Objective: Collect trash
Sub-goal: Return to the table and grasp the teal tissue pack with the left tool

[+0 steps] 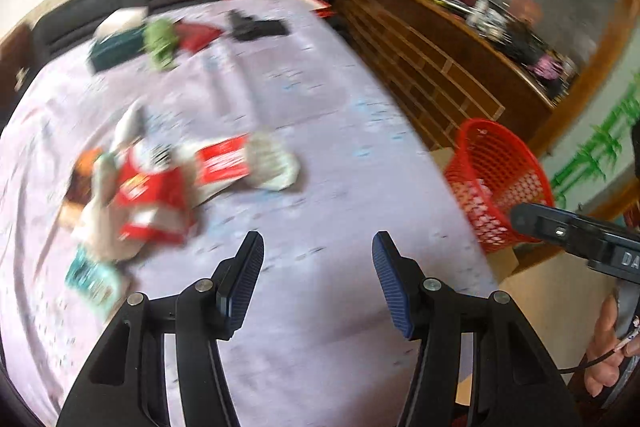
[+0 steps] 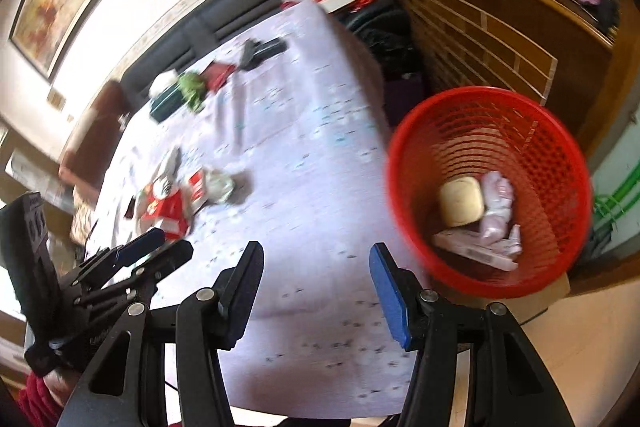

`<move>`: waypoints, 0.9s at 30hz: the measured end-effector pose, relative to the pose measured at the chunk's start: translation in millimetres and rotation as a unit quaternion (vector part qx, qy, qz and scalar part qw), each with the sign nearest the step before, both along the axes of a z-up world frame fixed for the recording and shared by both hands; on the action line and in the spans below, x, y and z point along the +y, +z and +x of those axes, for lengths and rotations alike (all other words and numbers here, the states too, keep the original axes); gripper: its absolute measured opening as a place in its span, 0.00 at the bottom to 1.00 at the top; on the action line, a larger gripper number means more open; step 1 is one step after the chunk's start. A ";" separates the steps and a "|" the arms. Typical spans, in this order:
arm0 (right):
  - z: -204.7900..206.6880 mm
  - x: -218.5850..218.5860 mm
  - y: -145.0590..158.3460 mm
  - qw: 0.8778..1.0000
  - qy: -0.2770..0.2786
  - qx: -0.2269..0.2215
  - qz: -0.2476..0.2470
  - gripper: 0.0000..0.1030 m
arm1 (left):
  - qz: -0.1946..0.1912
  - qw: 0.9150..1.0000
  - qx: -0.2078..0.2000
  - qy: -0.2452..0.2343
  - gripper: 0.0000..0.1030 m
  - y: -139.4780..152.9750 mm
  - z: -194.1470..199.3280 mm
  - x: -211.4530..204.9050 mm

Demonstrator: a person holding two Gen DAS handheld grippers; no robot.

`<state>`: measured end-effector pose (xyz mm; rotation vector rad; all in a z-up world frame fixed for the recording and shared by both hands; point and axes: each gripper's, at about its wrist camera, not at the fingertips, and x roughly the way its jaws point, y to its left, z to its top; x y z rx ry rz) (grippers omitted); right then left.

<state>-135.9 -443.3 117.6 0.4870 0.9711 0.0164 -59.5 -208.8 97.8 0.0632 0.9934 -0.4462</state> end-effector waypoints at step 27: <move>22.6 74.9 3.6 0.995 0.091 0.007 -0.029 0.58 | -0.003 0.961 0.107 0.254 0.64 -80.9 64.5 177.7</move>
